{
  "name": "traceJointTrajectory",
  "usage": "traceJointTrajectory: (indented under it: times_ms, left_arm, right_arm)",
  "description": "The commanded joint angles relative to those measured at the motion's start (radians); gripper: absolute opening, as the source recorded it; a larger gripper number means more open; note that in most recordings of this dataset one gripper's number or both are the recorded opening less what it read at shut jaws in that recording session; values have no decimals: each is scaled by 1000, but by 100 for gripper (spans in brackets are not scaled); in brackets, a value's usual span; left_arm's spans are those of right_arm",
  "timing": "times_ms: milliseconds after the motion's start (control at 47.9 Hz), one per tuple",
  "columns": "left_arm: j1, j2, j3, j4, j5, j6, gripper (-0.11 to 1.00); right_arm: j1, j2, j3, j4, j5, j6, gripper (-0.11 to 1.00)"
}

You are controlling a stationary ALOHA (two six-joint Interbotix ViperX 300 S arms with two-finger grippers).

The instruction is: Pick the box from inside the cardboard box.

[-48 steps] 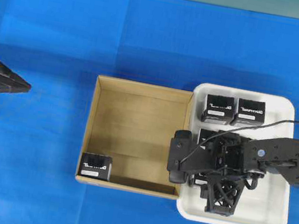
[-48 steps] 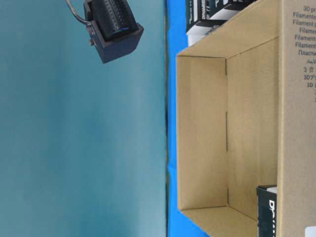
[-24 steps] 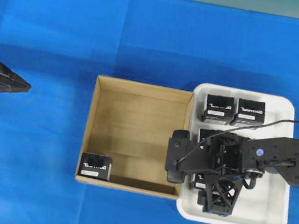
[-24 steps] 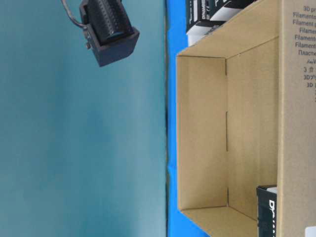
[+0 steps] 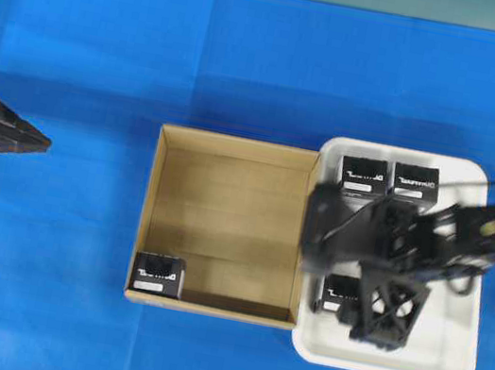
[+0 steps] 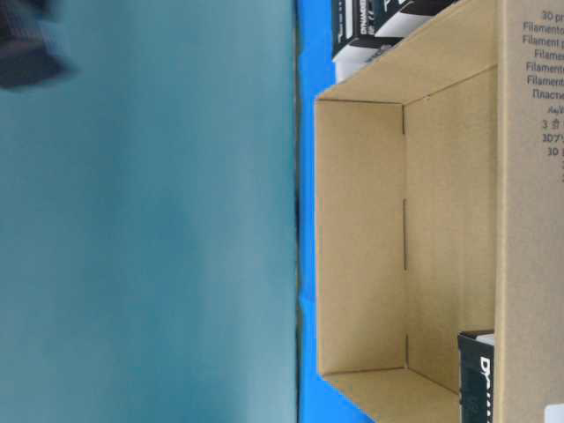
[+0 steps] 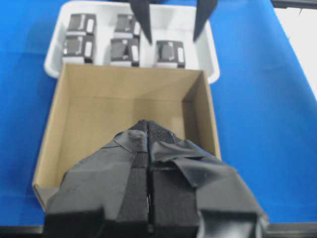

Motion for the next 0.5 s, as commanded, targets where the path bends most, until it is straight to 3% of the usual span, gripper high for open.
traceJointTrajectory:
  times_ms: [0,480]
  left_arm:
    - [3,6,-29,3,-6,0,-7]
    - [3,8,-29,3,-5,0,-7]
  right_arm:
    - [-28,-74,-18,3,17,5,98]
    - [-77,-364,35,-5,-5,-2,98]
